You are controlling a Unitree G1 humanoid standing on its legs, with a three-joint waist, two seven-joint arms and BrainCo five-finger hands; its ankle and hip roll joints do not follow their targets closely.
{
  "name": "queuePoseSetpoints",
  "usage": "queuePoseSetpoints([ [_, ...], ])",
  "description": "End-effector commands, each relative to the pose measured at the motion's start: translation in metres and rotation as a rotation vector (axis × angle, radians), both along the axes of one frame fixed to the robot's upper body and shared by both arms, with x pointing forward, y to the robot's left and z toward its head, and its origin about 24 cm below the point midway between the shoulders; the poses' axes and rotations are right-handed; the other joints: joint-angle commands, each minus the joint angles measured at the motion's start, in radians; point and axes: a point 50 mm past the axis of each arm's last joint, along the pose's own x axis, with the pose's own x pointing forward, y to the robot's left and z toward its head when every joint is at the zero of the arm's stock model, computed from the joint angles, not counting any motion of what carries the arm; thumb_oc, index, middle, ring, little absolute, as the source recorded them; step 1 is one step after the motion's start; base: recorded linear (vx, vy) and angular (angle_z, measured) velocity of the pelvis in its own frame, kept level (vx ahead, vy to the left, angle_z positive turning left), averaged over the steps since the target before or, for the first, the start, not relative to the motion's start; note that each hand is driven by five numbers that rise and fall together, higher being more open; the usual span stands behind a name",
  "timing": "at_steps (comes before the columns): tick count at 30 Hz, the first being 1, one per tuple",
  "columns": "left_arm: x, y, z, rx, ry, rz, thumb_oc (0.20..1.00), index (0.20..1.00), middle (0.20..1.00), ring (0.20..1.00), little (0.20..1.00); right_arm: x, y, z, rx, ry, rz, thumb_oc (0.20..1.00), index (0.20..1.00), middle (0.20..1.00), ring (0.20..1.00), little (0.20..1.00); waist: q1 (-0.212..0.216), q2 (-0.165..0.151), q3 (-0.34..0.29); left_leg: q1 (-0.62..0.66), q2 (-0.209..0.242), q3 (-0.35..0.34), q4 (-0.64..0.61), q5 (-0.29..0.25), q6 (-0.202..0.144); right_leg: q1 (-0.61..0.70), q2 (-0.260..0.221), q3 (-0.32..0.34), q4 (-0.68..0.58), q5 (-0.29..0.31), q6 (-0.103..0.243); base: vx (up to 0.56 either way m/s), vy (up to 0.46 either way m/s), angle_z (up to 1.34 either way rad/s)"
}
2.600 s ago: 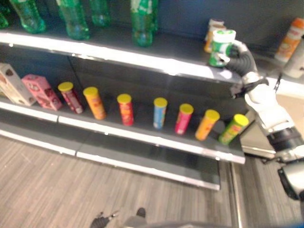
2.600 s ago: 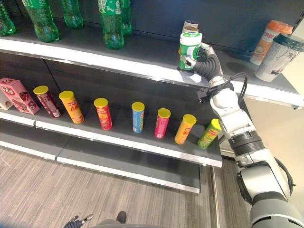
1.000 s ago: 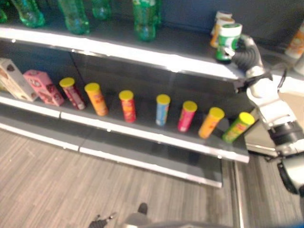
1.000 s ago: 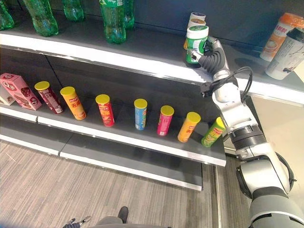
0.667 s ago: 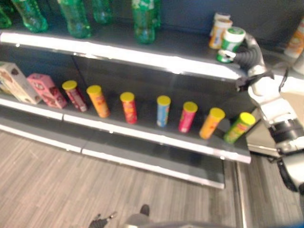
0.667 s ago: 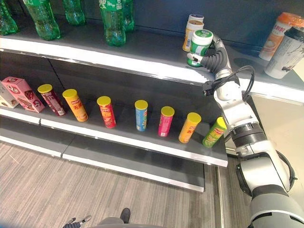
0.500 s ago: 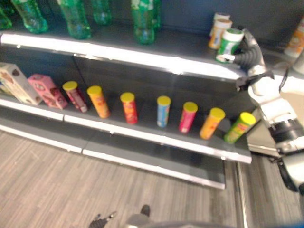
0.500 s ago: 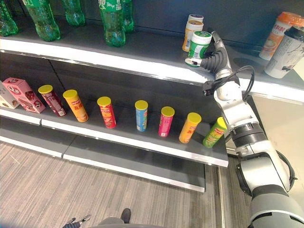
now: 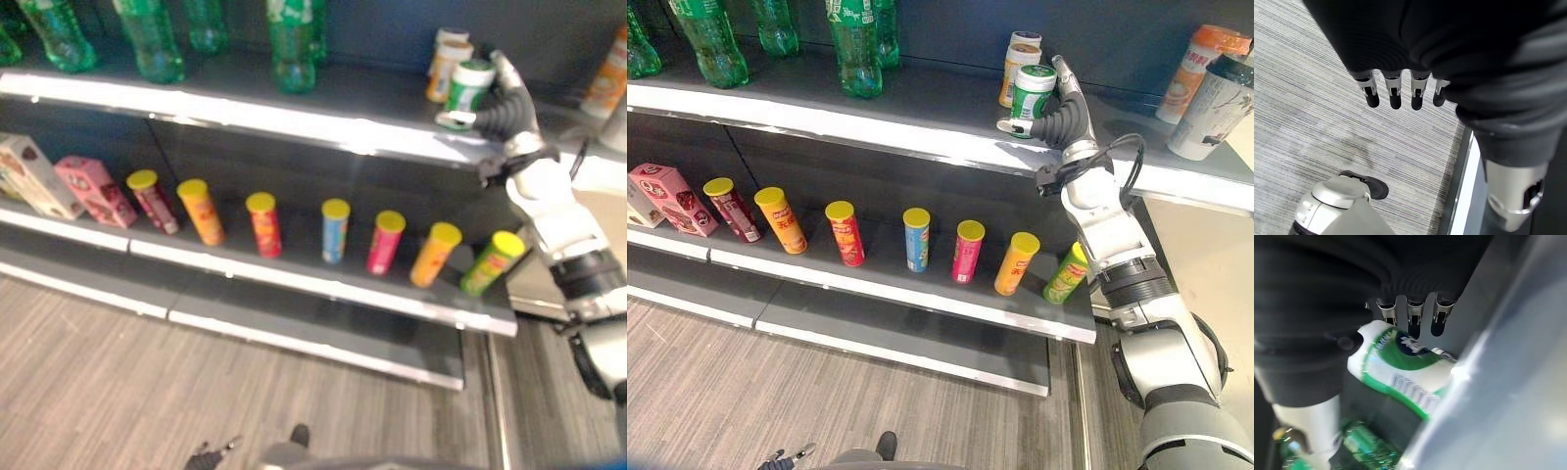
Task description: Put the goods on the table back onto the shelves and tidy them up.
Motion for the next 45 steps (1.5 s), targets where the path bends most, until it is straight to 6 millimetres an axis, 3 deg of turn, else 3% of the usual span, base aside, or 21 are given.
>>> queuePoseSetpoints([
  [1,0.009,0.001,0.0,0.016,-0.007,-0.017,1.0,1.0,1.0,1.0,1.0,-0.02,-0.002,0.023,0.006,-0.166,0.025,1.0,1.0,1.0,1.0,1.0,0.026,-0.003,-0.021,0.053,0.032,0.087,0.006,-0.118,-0.032,-0.044,-0.059,-0.014,0.035,0.02,0.041,0.0,0.0,0.0],
  [11,0.003,0.008,0.002,0.048,0.014,-0.016,1.0,1.0,1.0,1.0,1.0,-0.053,-0.016,0.015,0.148,-0.275,0.027,1.0,1.0,1.0,1.0,1.0,0.021,-0.022,-0.011,0.051,0.029,0.094,0.006,-0.121,-0.029,-0.06,-0.069,-0.006,0.043,0.019,0.044,0.0,0.0,0.0],
  [16,0.005,0.017,0.006,0.062,-0.009,0.0,1.0,1.0,1.0,1.0,1.0,-0.055,-0.03,0.009,0.233,-0.288,-0.036,1.0,1.0,1.0,1.0,1.0,0.025,-0.049,-0.009,0.053,0.026,0.101,0.006,-0.122,-0.029,-0.066,-0.074,0.002,0.043,0.017,0.044,0.01,-0.002,0.0],
  [25,0.005,0.024,0.008,0.083,-0.013,0.012,1.0,1.0,1.0,1.0,1.0,-0.051,-0.037,-0.001,0.262,-0.265,-0.097,1.0,1.0,1.0,1.0,1.0,0.037,-0.078,-0.014,0.063,0.02,0.11,0.006,-0.127,-0.03,-0.059,-0.083,0.003,0.042,0.016,0.042,0.0,0.0,0.0],
  [36,0.005,0.022,0.008,0.081,-0.002,-0.013,1.0,1.0,1.0,1.0,1.0,-0.042,-0.043,-0.011,0.261,-0.177,-0.112,1.0,1.0,1.0,1.0,1.0,0.017,-0.046,-0.02,0.078,0.02,0.112,0.006,-0.129,-0.033,-0.044,-0.084,0.006,0.044,0.014,0.04,0.0,0.0,0.0],
  [45,-0.007,0.018,0.003,0.066,0.054,0.012,1.0,1.0,1.0,1.0,1.0,-0.029,-0.033,-0.025,0.216,-0.032,-0.031,1.0,1.0,1.0,1.0,1.0,-0.012,-0.006,-0.026,0.086,0.032,0.118,0.006,-0.124,-0.041,-0.035,-0.072,0.011,0.043,0.014,0.033,-0.01,-0.009,-0.06],
])
